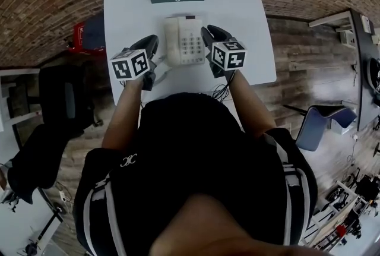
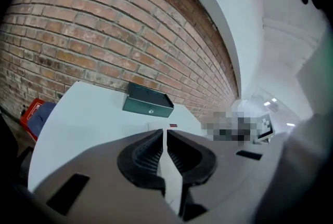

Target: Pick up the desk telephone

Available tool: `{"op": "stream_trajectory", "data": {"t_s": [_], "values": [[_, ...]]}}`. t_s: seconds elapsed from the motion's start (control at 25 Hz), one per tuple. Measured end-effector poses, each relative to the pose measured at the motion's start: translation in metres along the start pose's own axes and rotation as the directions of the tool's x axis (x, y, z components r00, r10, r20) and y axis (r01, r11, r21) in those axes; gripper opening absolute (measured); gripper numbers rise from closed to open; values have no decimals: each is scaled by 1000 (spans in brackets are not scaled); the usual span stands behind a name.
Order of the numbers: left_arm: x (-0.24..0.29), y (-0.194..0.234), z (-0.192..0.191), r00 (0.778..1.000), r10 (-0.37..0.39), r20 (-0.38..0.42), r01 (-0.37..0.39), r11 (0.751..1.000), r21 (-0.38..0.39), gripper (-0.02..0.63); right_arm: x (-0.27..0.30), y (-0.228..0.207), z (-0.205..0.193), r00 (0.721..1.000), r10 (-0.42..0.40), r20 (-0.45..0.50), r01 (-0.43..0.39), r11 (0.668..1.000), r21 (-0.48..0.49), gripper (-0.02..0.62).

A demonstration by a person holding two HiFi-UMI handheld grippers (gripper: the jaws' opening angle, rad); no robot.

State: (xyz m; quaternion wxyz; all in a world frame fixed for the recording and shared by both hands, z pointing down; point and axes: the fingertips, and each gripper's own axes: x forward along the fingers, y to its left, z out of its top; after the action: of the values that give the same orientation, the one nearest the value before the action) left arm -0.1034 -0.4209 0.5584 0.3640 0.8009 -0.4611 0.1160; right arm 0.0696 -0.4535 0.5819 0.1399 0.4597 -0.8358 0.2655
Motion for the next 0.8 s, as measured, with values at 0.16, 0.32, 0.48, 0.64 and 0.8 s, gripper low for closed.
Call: {"op": "stream_trajectory", "data": {"t_s": [0.16,0.32,0.48,0.64,0.8], "values": [[7,15,-13,999,27,-32,-26,999,23,11,12,-8,-16,998,25,-58,-20,996,87,111],[21,15,-27,995,-46,-86,44,999,-28,167,21,-15,-25,995,25,-100,-12,992,124,133],[36,18,-42,986,-109,-125,99,991,-90,169,29,-21,-39,989,30,-146,-8,988,153,145],[50,23,-52,975,-158,-155,129,975,-182,224,38,-27,-49,982,44,-186,-9,983,184,157],[62,24,-56,969,-170,-180,132,969,-208,250,44,-31,-55,976,65,-209,-17,975,223,160]]}}
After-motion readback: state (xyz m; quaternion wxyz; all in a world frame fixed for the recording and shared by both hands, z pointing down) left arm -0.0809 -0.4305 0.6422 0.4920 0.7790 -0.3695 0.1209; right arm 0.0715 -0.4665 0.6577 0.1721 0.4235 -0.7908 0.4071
